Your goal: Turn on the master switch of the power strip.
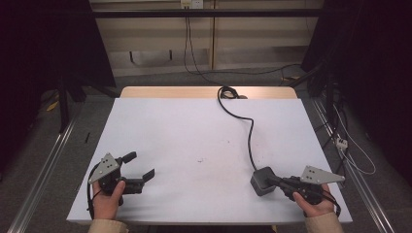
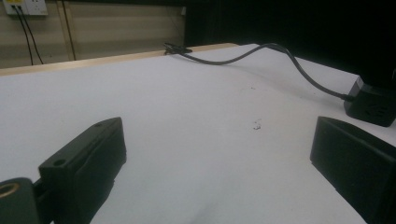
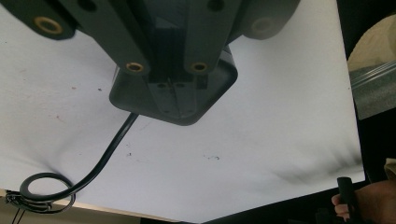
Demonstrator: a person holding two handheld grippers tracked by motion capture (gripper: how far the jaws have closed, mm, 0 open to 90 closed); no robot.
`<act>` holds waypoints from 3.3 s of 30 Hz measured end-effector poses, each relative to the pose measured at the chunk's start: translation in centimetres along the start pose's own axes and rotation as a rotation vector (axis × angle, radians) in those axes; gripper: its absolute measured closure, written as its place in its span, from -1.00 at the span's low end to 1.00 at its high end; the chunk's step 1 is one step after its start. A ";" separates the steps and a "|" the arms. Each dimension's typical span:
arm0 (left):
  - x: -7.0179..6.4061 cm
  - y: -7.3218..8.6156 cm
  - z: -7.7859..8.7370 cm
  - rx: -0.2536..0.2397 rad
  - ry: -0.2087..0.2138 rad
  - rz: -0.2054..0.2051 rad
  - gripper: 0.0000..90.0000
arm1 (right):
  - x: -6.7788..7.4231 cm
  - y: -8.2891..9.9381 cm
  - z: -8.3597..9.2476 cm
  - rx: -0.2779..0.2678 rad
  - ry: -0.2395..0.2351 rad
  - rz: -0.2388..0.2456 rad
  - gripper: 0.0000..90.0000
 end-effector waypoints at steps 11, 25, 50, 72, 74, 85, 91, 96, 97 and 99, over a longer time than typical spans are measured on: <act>0.0 0.0 0.0 0.000 -0.001 0.002 -0.93 | 0.0 0.0 0.0 -0.001 0.003 0.000 1.00; 0.1 -0.1 0.0 0.001 0.000 -0.001 -0.93 | -0.1 -0.1 0.1 -0.030 0.011 -0.015 1.00; 0.1 -0.1 0.1 0.003 -0.005 -0.003 -0.93 | -0.1 -0.7 -0.1 -0.067 0.045 -0.047 0.58; 0.2 -0.2 0.2 0.001 -0.005 -0.004 -0.93 | 0.0 -0.6 -0.7 -0.074 0.075 -0.052 0.20; 0.1 -0.2 0.2 0.003 -0.006 -0.004 -0.93 | 0.0 -0.6 -0.7 -0.074 0.077 -0.050 0.17; 0.1 -0.1 0.1 0.002 -0.005 -0.003 -0.93 | -0.2 -0.6 -0.5 -0.074 0.086 -0.055 0.03; 0.1 -0.1 0.1 0.004 -0.004 -0.002 -0.93 | -0.2 -0.6 -0.5 -0.072 0.089 -0.055 -0.05; 0.1 -0.1 0.1 0.004 -0.004 -0.003 -0.93 | -0.2 -0.6 -0.6 -0.068 0.088 -0.054 -0.14; 0.1 -0.1 0.1 0.003 -0.005 -0.003 -0.93 | -0.2 -0.6 -0.6 -0.067 0.090 -0.052 -0.15; 0.1 -0.1 0.1 0.004 -0.003 -0.003 -0.93 | -0.2 -0.6 -0.6 -0.069 0.093 -0.052 -0.19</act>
Point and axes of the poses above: each handheld gripper's, and its own axes: z roughly backward along the jaws, y roughly out of its underside, x roughly to its left, the point moved 1 cm from there along -z, roughly forward along the jaws, and after that the axes turned 13 degrees about -x, right-handed, at the moved point
